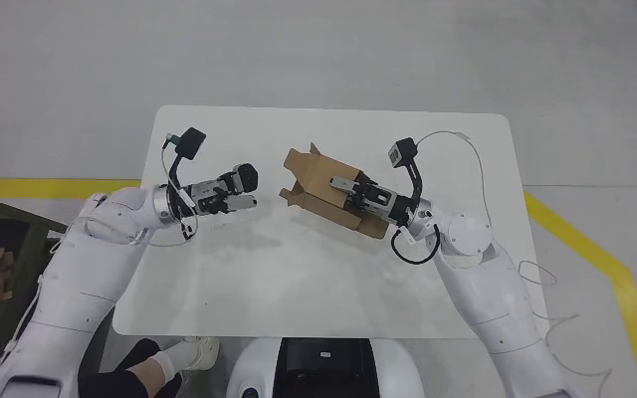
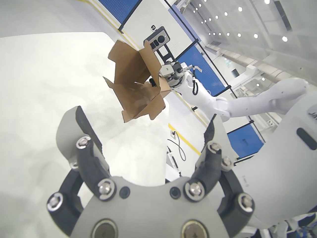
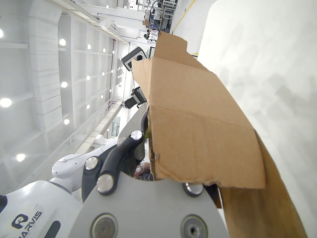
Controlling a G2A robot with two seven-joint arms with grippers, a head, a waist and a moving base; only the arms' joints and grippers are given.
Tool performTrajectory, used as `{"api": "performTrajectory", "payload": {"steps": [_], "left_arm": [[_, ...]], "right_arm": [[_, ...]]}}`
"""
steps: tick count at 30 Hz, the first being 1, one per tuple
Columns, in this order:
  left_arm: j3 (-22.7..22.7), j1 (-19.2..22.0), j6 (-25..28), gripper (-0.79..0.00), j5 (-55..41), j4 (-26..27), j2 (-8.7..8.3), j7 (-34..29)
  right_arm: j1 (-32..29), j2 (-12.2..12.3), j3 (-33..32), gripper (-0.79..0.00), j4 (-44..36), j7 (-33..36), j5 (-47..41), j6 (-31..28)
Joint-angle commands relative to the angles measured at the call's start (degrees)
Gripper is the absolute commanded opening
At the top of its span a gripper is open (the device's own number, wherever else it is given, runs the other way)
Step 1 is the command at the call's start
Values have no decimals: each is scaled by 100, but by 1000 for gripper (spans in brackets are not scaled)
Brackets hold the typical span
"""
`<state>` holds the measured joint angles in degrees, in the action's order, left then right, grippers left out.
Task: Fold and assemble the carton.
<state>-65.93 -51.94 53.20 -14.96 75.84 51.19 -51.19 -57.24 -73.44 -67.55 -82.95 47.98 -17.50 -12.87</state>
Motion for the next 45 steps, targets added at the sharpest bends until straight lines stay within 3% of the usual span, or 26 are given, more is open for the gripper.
{"api": "performTrajectory", "payload": {"steps": [1, 3, 19, 22, 25, 30, 35, 45], "left_arm": [[95, 45, 324, 0, 259, -50, -36, 334], [107, 140, 480, 0, 703, -57, -68, 492], [21, 91, 418, 0, 741, 64, -52, 633], [-254, -38, 280, 0, 1175, 261, -98, 883], [-439, -305, 480, 0, 1841, 404, -93, 1419], [-391, -393, 480, 0, 3095, 460, -15, 2225], [-72, -289, 480, 0, 4473, 385, 75, 3565], [816, 233, 480, 0, 7515, -482, 136, 6272]], "right_arm": [[0, 0, 0, -785, 0, 0, 0, 0], [0, 0, 0, -785, 0, 0, 0, 0], [0, 0, 0, -785, 0, 0, 0, 0], [0, 0, 0, -785, 0, 0, 0, 0], [0, 0, 0, -785, 0, 0, 0, 0], [0, 0, 0, -785, 0, 0, 0, 0], [0, 0, 0, -785, 0, 0, 0, 0], [0, 0, 0, -785, 0, 0, 0, 0]]}}
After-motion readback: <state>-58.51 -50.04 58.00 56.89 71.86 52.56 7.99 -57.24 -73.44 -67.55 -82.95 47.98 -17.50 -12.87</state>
